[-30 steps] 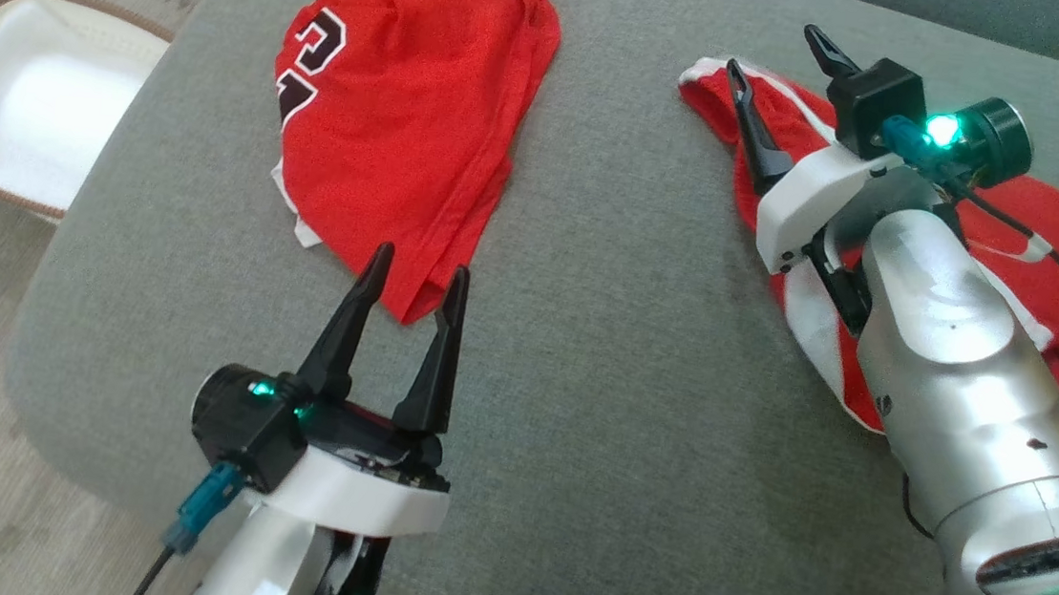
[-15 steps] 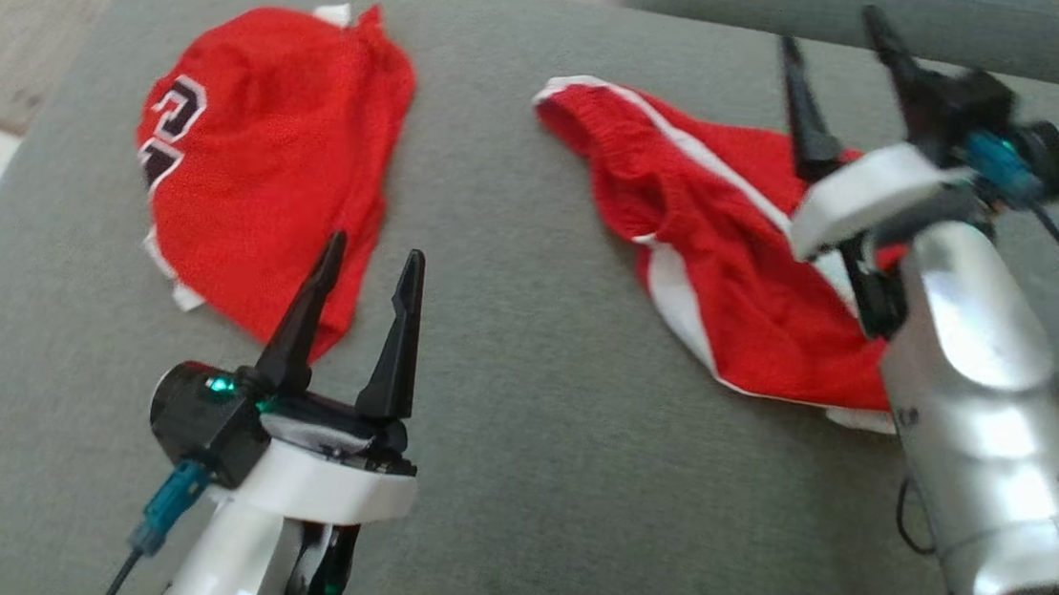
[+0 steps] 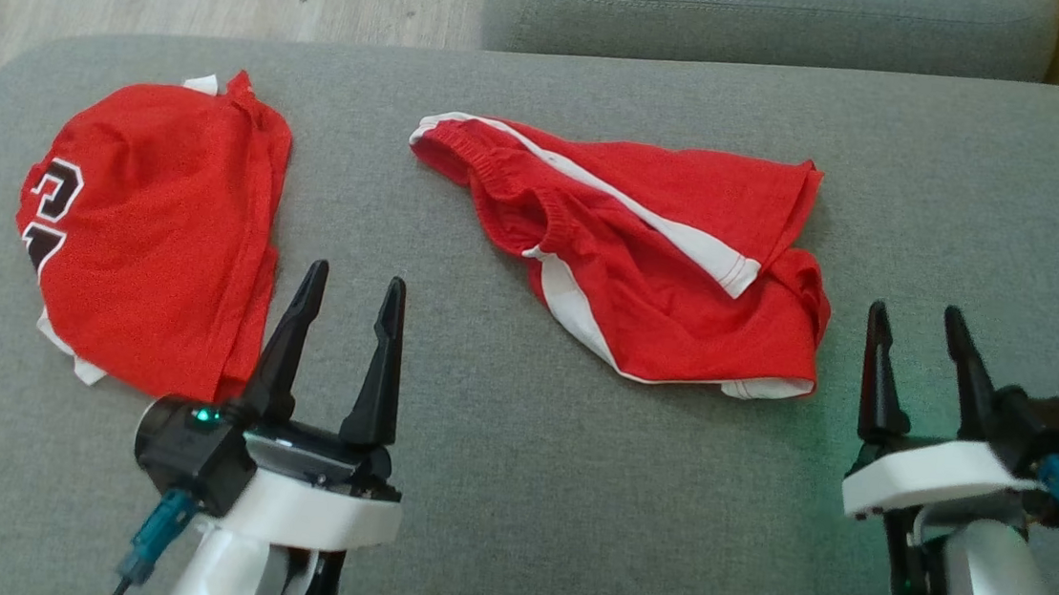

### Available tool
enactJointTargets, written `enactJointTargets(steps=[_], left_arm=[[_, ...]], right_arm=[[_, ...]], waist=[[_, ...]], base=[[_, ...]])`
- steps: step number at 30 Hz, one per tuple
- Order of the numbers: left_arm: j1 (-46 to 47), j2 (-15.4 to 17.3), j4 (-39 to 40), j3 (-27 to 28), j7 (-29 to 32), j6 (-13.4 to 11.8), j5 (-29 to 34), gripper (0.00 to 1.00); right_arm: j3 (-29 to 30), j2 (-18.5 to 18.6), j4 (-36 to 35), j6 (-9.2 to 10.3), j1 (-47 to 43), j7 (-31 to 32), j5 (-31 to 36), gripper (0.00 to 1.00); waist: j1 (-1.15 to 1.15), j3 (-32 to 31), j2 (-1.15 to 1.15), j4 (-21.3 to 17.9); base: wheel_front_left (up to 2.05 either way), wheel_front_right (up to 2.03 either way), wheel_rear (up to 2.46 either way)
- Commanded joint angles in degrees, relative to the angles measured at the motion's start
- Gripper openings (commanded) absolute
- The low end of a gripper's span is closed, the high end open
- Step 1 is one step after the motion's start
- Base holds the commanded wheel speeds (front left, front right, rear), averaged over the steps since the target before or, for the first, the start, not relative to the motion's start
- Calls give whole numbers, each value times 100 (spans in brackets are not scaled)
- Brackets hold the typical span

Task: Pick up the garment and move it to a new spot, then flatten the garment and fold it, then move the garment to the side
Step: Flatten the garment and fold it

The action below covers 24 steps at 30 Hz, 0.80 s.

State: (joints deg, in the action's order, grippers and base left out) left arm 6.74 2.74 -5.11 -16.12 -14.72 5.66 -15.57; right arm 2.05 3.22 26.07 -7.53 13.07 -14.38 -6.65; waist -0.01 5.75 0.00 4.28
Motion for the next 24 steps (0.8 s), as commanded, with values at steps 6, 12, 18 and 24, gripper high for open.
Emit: enactJointTargets(steps=[6, 12, 18, 24], left_arm=[[115, 14, 200, 195, -28, 47, 53, 100], [184, 14, 181, 116, -28, 70, 18, 100], [276, 14, 141, 81, -28, 93, -10, 100], [359, 14, 114, 22, -28, 112, -31, 100]], right_arm=[[-230, -33, -205, 4, 246, 109, 1, 100], [-84, -34, 185, 4, 523, 323, 353, 100], [167, -34, 703, 4, 975, 474, 607, 100], [526, -34, 1316, 4, 1367, 567, 775, 0]], waist=[[1, 61, 0, 55], [1, 257, 0, 298], [1, 519, 0, 560], [1, 651, 0, 755]], base=[[0, 0, 0], [0, 0, 0], [0, 0, 0], [0, 0, 0]])
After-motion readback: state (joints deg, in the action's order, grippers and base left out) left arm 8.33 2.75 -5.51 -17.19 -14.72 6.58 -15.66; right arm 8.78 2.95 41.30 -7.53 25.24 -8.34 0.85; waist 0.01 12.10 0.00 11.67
